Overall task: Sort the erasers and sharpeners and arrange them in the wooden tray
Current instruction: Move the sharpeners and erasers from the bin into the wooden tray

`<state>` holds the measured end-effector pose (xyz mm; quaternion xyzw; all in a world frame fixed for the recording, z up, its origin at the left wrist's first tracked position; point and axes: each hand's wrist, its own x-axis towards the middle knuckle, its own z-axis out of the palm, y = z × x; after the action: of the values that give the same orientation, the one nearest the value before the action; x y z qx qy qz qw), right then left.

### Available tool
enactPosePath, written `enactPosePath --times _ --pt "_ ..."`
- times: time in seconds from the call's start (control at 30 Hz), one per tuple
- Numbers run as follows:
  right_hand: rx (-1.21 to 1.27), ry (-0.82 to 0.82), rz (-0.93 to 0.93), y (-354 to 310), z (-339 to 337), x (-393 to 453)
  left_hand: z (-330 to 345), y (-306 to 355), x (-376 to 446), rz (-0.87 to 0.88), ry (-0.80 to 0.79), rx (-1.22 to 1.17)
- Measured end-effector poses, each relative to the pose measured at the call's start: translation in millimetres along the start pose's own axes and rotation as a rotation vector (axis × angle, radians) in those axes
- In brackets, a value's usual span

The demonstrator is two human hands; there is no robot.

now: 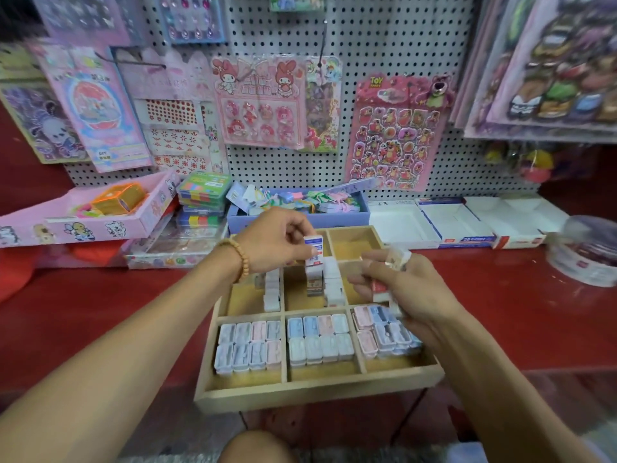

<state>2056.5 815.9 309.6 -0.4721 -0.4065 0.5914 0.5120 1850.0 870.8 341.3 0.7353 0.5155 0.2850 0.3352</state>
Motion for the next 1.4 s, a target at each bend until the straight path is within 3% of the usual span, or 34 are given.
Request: enactPosePath --times 0.2,0.4,0.7,0.87,0.97,1.07,1.2,1.4 --pt "0.212 0.171 0.088 2 -18 -5 28 -24 2 -0.077 0.021 0.320" --pt "-0.090 0.204 0.068 13 -33 4 42 -29 6 -0.109 0.052 0.368" --pt "-0.119 0.207 0.047 12 -20 4 54 -34 4 -0.130 0.083 0.375" --pt "-0.153 0.184 0.021 11 -9 6 41 -30 2 -0.163 0.014 0.368" --pt "-0.135 0.162 -0.001 11 -4 10 30 -17 -6 -0.157 0.138 0.142" --pt "-0.119 0.151 -0.035 10 7 16 29 3 -16 -0.220 0.048 -0.292" --pt "-0.156 0.091 -0.097 11 22 22 39 9 -21 -0.176 -0.036 -0.448" --pt "-0.208 0.022 0.051 2 31 40 12 -6 -15 -0.252 0.138 -0.442"
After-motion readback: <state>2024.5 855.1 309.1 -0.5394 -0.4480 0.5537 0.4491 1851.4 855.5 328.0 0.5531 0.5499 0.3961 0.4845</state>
